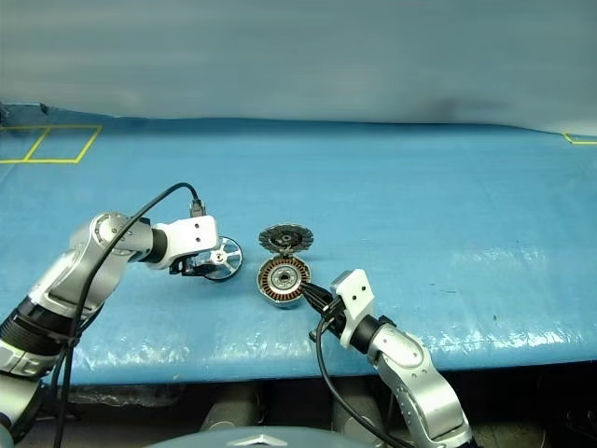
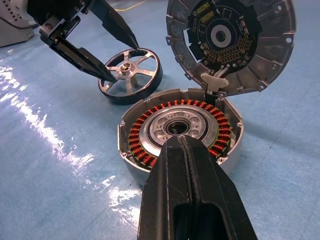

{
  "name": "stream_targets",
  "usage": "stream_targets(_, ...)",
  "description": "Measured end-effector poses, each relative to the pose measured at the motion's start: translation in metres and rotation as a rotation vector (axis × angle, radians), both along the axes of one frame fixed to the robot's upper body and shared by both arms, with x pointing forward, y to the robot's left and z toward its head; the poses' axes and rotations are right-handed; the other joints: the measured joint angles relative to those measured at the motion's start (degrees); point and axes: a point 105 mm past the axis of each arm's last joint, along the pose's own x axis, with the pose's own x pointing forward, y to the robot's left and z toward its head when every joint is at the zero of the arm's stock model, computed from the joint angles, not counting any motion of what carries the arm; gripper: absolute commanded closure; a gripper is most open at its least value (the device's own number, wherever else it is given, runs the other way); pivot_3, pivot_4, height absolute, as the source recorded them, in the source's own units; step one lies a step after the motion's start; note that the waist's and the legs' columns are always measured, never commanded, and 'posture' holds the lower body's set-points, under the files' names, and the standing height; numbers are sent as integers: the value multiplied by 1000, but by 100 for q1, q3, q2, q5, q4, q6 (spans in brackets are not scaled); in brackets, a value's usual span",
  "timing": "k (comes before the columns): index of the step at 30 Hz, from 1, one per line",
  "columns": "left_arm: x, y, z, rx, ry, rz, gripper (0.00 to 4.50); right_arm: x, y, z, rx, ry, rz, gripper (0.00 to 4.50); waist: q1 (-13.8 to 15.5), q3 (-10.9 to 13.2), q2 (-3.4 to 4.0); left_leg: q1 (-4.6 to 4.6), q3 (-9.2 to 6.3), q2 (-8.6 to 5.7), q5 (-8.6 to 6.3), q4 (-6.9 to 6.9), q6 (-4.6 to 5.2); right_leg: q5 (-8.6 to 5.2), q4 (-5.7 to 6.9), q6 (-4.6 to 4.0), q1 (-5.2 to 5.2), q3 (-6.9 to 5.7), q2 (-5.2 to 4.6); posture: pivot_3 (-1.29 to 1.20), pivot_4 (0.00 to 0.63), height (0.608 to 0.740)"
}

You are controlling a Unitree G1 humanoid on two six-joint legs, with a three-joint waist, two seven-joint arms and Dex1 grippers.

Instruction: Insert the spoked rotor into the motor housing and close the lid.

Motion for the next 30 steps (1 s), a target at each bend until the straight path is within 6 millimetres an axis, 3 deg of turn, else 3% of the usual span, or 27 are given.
stream_targets(7,-2,1,-11,30,19,0,1264,1,1,1,2,-5,2,4500,2,0,0,0,0,0,0,0,0,0,0,0,0,0,0,0,150,740)
stream_targets(25,15,9,-19,23,-43,70,1264,0,2,1,-1,-4,5,4500,4,0,0,4,0,0,0,0,0,0,1,0,4,0,0,0,150,740)
stream_targets(30,19,10,-15,18,-65,62,2501,0,2,1,-2,-4,5,4500,7,0,0,5,0,0,0,0,0,0,1,0,5,0,0,0,150,740)
